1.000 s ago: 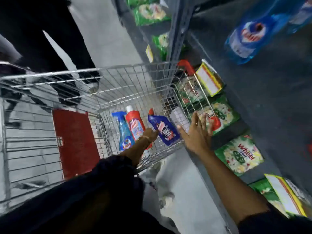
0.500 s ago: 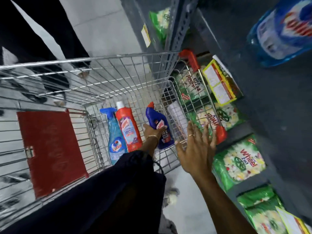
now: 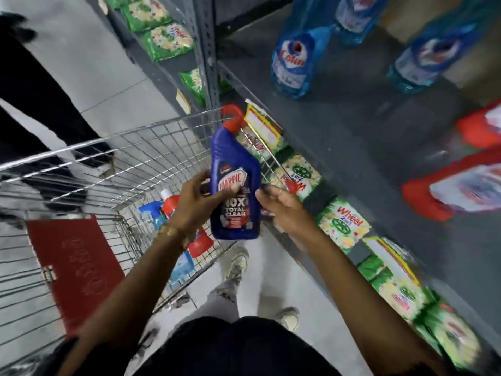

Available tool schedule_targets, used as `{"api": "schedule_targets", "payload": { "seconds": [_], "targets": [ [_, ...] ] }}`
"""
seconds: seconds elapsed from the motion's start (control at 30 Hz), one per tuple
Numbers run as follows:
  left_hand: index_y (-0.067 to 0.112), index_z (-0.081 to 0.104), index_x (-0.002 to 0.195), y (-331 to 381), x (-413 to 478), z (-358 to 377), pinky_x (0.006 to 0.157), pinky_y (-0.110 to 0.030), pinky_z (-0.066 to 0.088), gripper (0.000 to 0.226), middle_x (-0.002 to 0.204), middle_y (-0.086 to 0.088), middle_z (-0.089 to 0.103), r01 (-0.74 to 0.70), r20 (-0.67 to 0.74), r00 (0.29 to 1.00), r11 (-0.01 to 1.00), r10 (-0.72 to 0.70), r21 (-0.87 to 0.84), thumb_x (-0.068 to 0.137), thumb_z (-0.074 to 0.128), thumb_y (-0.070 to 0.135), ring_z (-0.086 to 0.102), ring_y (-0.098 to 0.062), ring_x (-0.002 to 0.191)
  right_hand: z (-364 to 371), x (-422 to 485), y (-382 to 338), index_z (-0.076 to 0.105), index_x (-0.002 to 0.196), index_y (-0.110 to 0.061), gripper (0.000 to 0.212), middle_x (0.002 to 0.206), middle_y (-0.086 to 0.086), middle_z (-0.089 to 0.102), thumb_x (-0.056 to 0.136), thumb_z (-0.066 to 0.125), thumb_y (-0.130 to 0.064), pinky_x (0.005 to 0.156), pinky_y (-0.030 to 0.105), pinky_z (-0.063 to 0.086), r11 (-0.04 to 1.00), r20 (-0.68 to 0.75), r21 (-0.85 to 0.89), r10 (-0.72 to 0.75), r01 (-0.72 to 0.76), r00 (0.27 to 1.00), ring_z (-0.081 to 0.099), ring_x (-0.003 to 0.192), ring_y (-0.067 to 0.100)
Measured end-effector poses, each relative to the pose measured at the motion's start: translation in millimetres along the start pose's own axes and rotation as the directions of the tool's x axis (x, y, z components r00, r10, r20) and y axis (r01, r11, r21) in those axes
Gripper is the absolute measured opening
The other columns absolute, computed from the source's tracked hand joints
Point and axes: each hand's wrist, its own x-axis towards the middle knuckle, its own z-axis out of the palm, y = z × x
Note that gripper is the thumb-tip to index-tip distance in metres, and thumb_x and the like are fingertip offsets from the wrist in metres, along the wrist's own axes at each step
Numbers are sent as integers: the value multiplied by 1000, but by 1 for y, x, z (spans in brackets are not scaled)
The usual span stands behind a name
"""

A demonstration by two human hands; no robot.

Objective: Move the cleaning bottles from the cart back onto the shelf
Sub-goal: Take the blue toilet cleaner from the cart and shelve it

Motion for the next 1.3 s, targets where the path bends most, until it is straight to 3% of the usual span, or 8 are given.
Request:
{"api": "schedule_targets", "payload": {
  "seconds": [0.2, 0.43, 0.67, 0.8, 0.9, 1.0, 1.1, 1.3],
  "targets": [
    [22, 68, 107, 33, -91, 53, 60, -28, 59, 37, 87, 1, 76, -31, 307, 951, 999, 26, 12, 77, 61, 44, 72, -11, 73, -34, -126, -1, 73, 94, -22, 20, 86, -6, 77, 77, 66, -27, 62, 24, 57, 973, -164, 168, -132, 160, 978, 71, 78, 10],
    [11, 62, 115, 27, -152, 131, 66, -29, 60, 30, 93, -3, 75, -68, 548, 836, 996, 25, 58, 87, 55, 20, 70, -16, 79, -63, -240, 38, 66, 110, -11, 26, 100, 4, 75, 85, 60, -12, 72, 29, 57, 953, -466, 164, -152, 254, 871, 69, 89, 16],
    [6, 59, 116, 35, -188, 257, 84, -33, 57, 31, 114, -9, 70, -353, 817, 545, 935, 189, 19, 86, 55, 14, 67, -15, 100, -109, -336, 63, 61, 118, -5, 30, 117, 13, 69, 90, 51, 2, 90, 33, 54, 872, -789, -55, -337, 487, 514, 64, 103, 17],
    [25, 59, 105, 28, -202, 352, 84, -22, 55, 24, 101, 8, 72, -443, 905, 354, 895, 235, -59, 84, 57, 14, 65, -3, 93, -160, -375, 80, 53, 124, 2, 33, 123, 19, 63, 92, 44, 8, 97, 36, 48, 827, -882, -174, -372, 534, 289, 59, 109, 20],
    [17, 58, 108, 16, -206, 416, 88, -22, 52, 23, 100, 8, 71, -524, 918, 270, 844, 290, -112, 86, 56, 11, 62, -5, 94, -209, -392, 86, 50, 125, 7, 34, 124, 19, 60, 92, 43, 12, 95, 35, 47, 806, -899, -281, -411, 521, 150, 58, 110, 18],
    [1, 53, 114, 4, -200, 460, 92, -36, 50, 24, 107, -9, 66, -552, 916, 270, 827, 298, -107, 91, 52, 3, 58, -15, 99, -248, -396, 89, 51, 124, 5, 34, 124, 17, 59, 91, 45, 12, 94, 27, 48, 801, -906, -303, -410, 517, 104, 59, 107, 13],
    [8, 55, 114, -4, -196, 481, 94, -43, 49, 23, 111, -11, 66, -548, 903, 308, 832, 300, -89, 92, 52, 5, 60, -17, 102, -275, -392, 98, 50, 126, 5, 35, 125, 20, 58, 91, 46, 11, 88, 19, 50, 808, -905, -312, -412, 501, 101, 62, 99, 0],
    [-3, 51, 124, -9, -189, 495, 99, -51, 50, 32, 122, -23, 64, -561, 869, 382, 826, 315, -53, 93, 52, 6, 62, -26, 110, -303, -380, 102, 45, 131, 8, 39, 132, 26, 54, 93, 47, 8, 88, 18, 49, 831, -913, -316, -398, 458, 92, 57, 110, 21]
  ]
}}
